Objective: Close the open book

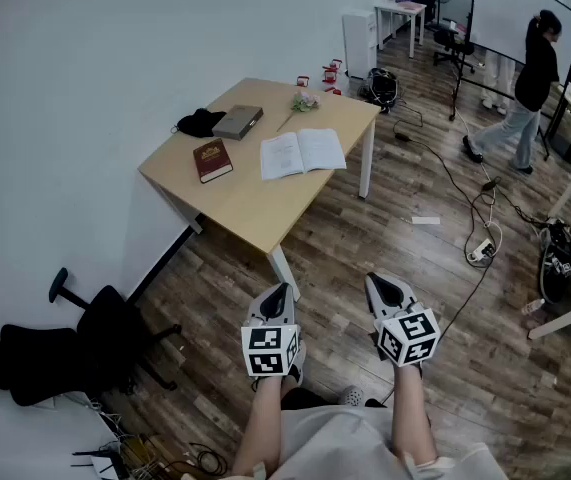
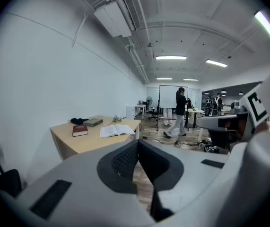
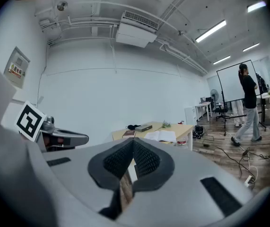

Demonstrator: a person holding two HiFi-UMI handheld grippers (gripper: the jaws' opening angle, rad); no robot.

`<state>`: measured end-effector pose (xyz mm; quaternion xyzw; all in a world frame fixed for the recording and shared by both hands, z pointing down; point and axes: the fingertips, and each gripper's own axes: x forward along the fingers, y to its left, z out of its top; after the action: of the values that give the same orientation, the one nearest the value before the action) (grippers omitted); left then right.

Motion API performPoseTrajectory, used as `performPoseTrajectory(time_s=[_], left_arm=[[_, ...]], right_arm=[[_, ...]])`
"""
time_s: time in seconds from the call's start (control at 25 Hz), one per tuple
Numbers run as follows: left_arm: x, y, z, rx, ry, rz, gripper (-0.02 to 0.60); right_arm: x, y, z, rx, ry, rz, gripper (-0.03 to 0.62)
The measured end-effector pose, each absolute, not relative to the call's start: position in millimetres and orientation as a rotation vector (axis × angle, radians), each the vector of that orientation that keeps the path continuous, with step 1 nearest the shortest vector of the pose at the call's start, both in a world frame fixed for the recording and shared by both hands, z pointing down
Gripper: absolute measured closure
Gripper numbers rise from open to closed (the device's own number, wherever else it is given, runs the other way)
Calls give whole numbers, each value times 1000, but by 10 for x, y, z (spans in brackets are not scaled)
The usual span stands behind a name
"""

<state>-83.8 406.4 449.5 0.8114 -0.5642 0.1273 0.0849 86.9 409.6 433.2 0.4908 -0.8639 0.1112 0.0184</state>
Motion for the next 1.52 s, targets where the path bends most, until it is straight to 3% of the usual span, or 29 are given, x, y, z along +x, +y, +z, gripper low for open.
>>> performPoseTrajectory(time_s=[0.76,0.84,0.96,1.12,1.52], left_arm=[[-893,4132,4090,2435,-1794,361,541],[-888,4139,4113,2425,-1802,367,472],[-851,4139,4129,2428,-1790,371,444],[-807,4131,4079,2448,-1742,335,407],[-645,4185,3985,2455,-1771,218,405]], right_arm=[[914,4082,4102,1543,-2770,333,585],[918,4087,4151,1509,-2752,338,499],[928,4096,4226,1472,-2747,373,471],[934,4120,4269,1446,-2744,385,364],[1213,4261,4338,1471,-2715,410,349]])
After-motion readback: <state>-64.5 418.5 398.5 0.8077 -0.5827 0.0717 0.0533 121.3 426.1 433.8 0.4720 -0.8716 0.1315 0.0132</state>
